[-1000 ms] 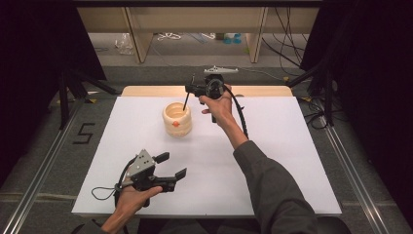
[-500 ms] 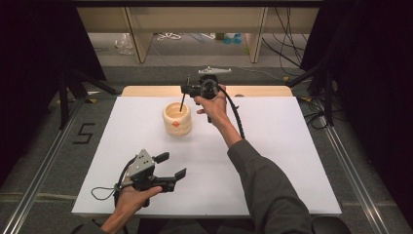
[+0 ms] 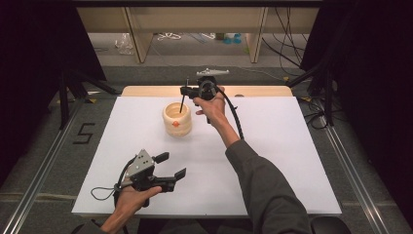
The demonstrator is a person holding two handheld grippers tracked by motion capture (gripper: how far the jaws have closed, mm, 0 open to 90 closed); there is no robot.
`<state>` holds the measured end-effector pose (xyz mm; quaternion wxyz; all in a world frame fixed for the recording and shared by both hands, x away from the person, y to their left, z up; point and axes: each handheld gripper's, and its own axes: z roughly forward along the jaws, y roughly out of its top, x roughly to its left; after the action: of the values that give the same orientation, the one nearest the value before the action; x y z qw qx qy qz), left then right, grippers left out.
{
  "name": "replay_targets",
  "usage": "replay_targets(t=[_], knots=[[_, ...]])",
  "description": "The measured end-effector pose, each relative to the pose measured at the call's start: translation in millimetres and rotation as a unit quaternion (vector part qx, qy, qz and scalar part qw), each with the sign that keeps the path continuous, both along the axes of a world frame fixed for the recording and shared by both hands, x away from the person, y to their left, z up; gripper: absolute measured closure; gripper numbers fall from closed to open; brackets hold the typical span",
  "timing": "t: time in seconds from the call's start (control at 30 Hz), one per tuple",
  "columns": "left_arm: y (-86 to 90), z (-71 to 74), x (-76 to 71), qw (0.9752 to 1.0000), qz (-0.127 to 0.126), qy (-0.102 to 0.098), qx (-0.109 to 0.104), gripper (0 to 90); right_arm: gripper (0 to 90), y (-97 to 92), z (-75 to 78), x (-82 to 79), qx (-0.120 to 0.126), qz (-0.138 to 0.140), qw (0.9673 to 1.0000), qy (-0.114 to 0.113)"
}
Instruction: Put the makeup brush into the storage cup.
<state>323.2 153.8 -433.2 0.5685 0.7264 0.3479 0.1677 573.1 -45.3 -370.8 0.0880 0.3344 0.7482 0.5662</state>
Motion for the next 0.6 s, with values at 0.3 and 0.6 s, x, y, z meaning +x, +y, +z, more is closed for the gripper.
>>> replay_targets(t=[0.3,0.6], knots=[[0.0,0.0,-0.1,1.0,0.0,0.0,0.001,16.0,85.5,4.1,-4.7,0.3,-0.005,0.006,1.0,0.001],[-0.1,-0.1,0.0,1.0,0.0,0.001,0.0,16.0,85.5,8.1,-9.8,0.3,-0.014,0.011,0.9998,0.003]])
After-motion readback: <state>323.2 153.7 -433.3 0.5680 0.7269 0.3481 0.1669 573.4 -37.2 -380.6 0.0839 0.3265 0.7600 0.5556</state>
